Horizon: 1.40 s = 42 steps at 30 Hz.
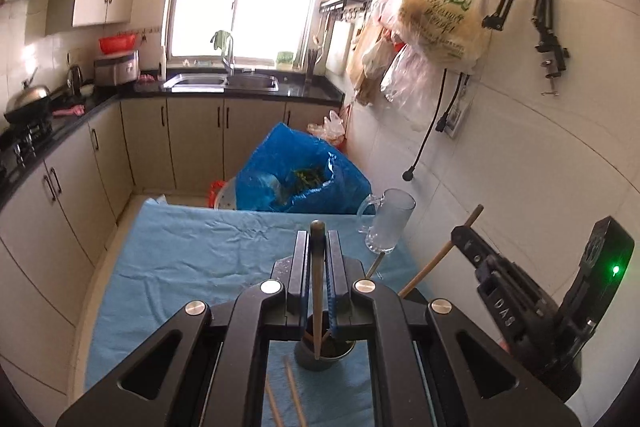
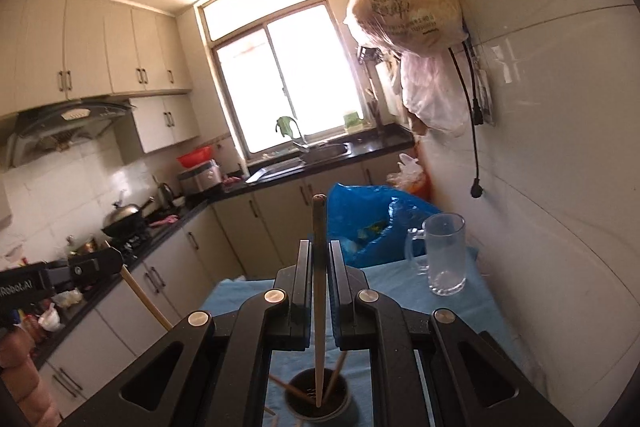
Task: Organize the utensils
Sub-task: 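Open both tools to release the chopsticks into the black cup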
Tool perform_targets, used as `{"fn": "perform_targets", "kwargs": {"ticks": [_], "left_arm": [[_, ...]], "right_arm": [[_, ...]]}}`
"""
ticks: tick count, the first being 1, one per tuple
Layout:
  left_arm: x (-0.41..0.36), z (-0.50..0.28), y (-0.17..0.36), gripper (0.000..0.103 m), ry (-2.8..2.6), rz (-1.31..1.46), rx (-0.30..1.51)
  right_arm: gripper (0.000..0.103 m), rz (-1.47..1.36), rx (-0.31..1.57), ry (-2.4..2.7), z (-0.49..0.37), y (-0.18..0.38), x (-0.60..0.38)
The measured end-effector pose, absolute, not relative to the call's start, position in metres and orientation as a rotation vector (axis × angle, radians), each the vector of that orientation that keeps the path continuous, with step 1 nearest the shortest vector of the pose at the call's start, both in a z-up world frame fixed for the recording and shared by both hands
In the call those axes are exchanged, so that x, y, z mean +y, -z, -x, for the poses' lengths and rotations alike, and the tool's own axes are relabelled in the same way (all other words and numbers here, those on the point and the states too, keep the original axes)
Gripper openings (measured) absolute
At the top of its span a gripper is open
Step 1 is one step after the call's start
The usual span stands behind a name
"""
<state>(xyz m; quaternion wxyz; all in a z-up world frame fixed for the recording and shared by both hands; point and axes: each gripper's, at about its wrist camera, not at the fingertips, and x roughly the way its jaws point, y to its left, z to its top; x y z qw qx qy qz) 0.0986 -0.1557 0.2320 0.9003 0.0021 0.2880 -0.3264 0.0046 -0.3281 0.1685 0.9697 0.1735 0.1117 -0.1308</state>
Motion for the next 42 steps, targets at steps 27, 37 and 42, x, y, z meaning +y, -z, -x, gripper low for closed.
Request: {"fn": "perform_targets", "kwargs": {"ticks": [27,37,42], "left_arm": [[-0.112,-0.108,-0.189,0.030,0.622,0.030,0.664],[-0.029,-0.126,-0.103,0.030,0.478,0.070,0.835],[0.003,-0.149,-0.027,0.030,0.376,0.096,1.016]], "right_arm": [[0.029,-0.419,0.330,0.164,-0.005,-0.133,-0.322],[0.029,-0.403,0.509,0.035,-0.008,-0.073,-0.260],[0.029,-0.385,0.604,-0.014,-0.020,-0.041,-0.233]]}}
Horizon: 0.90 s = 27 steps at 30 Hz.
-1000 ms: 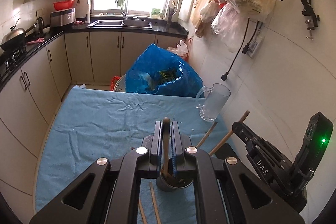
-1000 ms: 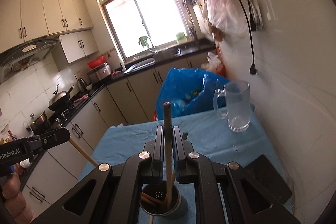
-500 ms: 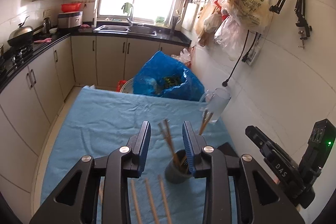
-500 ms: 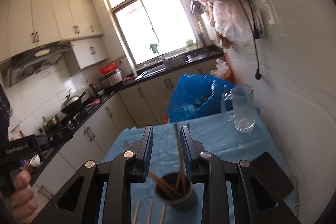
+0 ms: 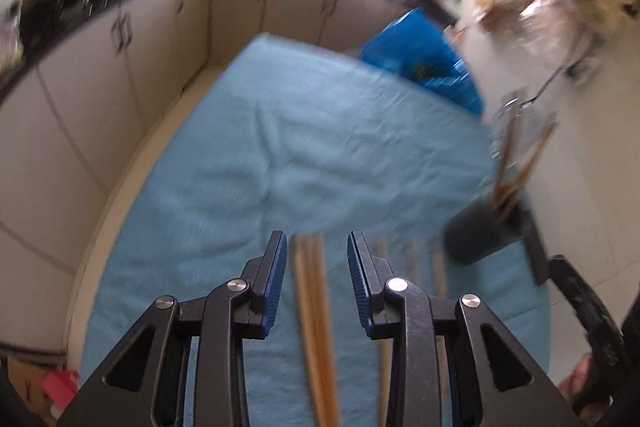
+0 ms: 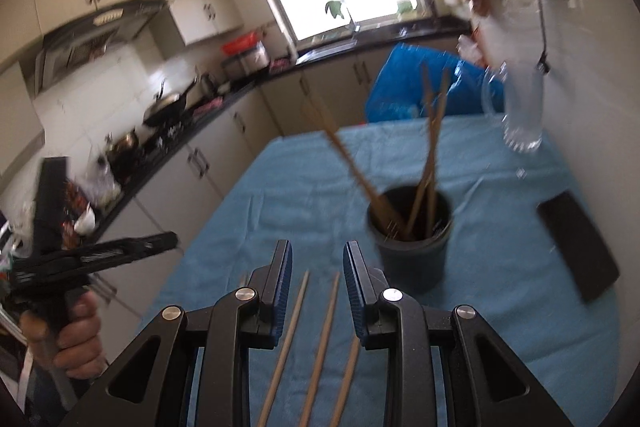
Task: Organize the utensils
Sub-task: 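Open both tools to release the chopsticks into the black cup, then grasp a chopstick with the left tool while the right tool grasps another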
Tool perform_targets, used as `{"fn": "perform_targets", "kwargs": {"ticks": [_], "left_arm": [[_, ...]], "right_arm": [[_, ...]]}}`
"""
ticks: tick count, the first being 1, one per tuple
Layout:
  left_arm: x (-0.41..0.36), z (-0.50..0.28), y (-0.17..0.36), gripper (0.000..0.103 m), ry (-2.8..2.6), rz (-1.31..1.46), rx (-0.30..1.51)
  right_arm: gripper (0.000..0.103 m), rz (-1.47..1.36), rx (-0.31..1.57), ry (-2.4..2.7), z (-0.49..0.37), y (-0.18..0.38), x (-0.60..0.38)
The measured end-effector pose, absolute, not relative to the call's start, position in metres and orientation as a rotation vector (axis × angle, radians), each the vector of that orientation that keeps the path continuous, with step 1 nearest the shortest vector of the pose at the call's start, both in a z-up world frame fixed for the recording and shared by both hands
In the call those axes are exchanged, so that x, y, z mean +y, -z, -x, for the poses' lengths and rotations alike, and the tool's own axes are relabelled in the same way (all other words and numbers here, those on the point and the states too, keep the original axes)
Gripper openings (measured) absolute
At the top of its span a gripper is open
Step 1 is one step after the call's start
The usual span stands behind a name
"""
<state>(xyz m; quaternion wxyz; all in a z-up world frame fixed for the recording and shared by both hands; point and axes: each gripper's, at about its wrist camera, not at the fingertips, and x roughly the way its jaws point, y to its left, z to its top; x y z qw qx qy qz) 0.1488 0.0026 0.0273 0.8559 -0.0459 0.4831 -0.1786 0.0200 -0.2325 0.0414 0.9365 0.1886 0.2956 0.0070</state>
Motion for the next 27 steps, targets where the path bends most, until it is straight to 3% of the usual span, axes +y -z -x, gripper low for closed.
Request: {"fn": "perform_targets", "kwargs": {"ticks": [7,13,23,27], "left_arm": [[0.000,-0.186,0.037,0.030,0.329,0.128,1.198],[-0.015,-0.194,0.052,0.029,0.327,0.105,1.222],[-0.023,-0.199,0.058,0.007,0.277,0.048,1.224],[-0.006,-0.192,0.059,0.007,0.261,0.063,1.227]], "right_arm": [[0.029,-0.384,0.685,-0.044,-0.031,-0.015,-0.216],[0.029,-0.369,0.702,-0.039,-0.031,-0.011,-0.216],[0.029,-0.375,0.750,-0.039,-0.042,0.000,-0.210],[0.029,-0.356,0.776,-0.046,-0.048,0.001,-0.203]]}}
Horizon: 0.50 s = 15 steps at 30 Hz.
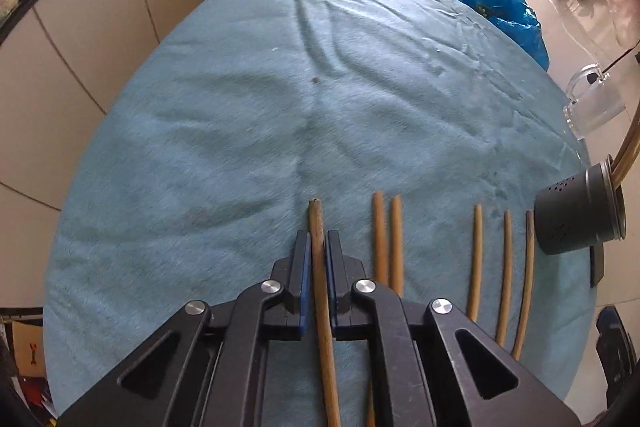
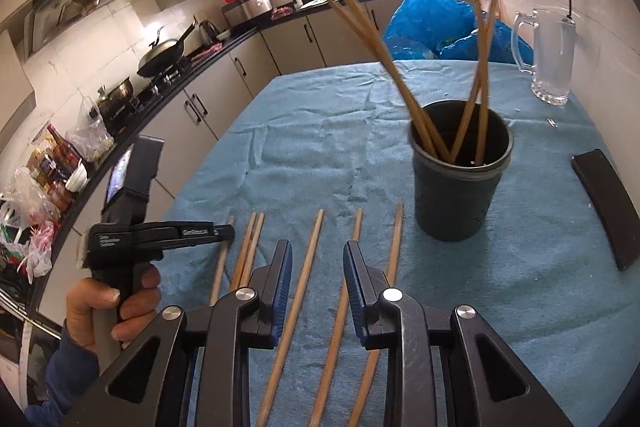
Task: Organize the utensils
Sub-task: 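Grasp a chopstick with the left tool while the right tool grasps another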
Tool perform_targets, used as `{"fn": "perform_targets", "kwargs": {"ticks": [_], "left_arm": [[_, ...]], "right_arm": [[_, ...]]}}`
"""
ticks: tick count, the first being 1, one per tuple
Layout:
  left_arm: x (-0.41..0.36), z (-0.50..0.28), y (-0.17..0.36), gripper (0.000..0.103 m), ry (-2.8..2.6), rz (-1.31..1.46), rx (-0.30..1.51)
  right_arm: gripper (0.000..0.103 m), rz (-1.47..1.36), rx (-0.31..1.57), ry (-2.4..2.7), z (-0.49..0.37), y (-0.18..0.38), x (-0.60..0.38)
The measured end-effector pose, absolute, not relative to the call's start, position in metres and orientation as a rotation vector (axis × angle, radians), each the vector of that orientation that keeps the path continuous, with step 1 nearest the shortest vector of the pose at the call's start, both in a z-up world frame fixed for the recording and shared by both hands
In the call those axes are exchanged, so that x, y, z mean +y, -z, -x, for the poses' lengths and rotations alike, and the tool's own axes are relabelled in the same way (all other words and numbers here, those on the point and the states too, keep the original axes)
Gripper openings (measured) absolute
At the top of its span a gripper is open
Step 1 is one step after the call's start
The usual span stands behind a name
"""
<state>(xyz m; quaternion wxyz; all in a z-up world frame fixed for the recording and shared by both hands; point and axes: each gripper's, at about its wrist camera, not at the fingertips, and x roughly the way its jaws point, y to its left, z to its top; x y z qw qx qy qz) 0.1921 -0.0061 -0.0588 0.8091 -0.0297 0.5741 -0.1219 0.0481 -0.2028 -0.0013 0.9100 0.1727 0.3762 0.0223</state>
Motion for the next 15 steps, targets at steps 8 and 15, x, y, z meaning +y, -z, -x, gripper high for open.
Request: {"fn": "perform_targets", "kwargs": {"ticks": [8,15], "left_arm": [[0.009,-0.189,0.059,0.008,0.274,0.107,1.236],[0.007,-0.190,0.060,0.008,0.283,0.097,1.229]], "right_arm": [[0.029,-0.310,0.947,-0.079,-0.098,0.028,-0.173],[0.029,-0.314,1.078,-0.012,-0.159,0.053,-0.171]]}}
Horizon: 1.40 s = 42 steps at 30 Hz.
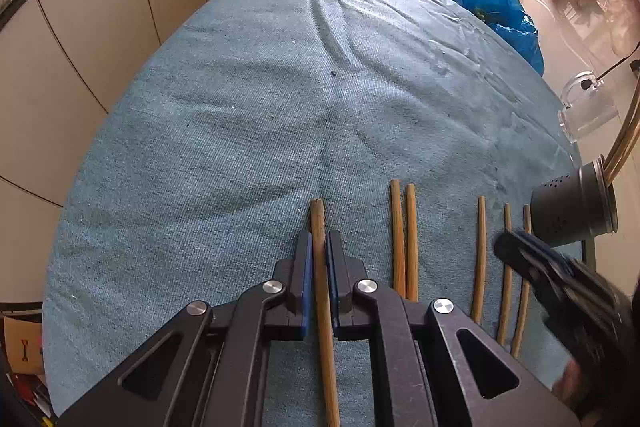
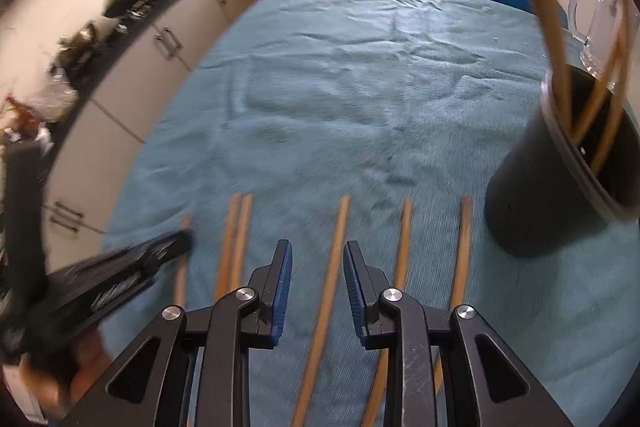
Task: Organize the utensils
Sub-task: 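Grasp a chopstick with the left tool while the right tool grasps another, then lift both held chopsticks and carry them above the black holder cup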
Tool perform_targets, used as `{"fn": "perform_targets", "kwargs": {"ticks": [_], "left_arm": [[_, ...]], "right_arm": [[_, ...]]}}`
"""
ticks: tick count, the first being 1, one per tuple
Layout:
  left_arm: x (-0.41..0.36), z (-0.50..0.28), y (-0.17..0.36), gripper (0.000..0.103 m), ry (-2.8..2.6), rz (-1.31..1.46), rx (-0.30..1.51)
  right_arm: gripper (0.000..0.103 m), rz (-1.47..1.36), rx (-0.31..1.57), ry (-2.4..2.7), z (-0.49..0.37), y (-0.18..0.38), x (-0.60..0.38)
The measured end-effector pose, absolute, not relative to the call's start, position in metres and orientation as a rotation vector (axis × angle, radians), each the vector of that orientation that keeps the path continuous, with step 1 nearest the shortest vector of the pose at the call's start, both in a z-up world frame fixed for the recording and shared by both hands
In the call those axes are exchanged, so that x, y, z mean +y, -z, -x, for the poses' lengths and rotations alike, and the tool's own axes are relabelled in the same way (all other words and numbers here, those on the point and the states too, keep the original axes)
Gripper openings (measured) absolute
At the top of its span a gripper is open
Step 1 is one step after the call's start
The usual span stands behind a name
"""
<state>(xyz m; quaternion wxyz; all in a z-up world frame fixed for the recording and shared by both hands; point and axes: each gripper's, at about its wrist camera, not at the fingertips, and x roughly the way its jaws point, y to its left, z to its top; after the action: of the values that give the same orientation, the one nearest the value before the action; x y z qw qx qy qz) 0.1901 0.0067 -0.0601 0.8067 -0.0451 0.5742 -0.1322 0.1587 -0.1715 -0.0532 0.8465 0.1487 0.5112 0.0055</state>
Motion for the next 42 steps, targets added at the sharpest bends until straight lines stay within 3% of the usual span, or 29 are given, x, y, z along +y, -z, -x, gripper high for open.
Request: {"fn": "perform_targets", "kwargs": {"ticks": [6,10,11,16,30,42], "left_arm": [[0.003,-0.192,0.060,0.008,0.277,0.073,1.219],[-0.002,-0.193,0.058,0.007,0.274,0.043,1.208],[-0.004,-0.193,0.057,0.007,0.275,0.033,1.201],[0.006,-0.188,0.044,0.006,0.304,0.090,1.163],[0.018,-0.107,-0.091,0.006,0.379,0.116,0.807],[0.008,-0.079,-0.110,0.006,0.370,0.079,0.757]], "right_arm": [[0.027,-0.260,1.167,0.059,-0.186,0.074,-0.168],[0.008,-0.215,1.160,0.059,-0.187,0.074,-0.161],[0.008,-0.200,1.156,0.050,-0.186,0.074,-0.159],[0.006,-0.277,1.087,-0.015,-0.170,0.060,-0.163],[0.006,-0.301,0.597,-0.122,-0.063,-0.057,-0.163],[0.006,-0.310,0.474,-0.111,-0.023,-0.076,-0.172]]}}
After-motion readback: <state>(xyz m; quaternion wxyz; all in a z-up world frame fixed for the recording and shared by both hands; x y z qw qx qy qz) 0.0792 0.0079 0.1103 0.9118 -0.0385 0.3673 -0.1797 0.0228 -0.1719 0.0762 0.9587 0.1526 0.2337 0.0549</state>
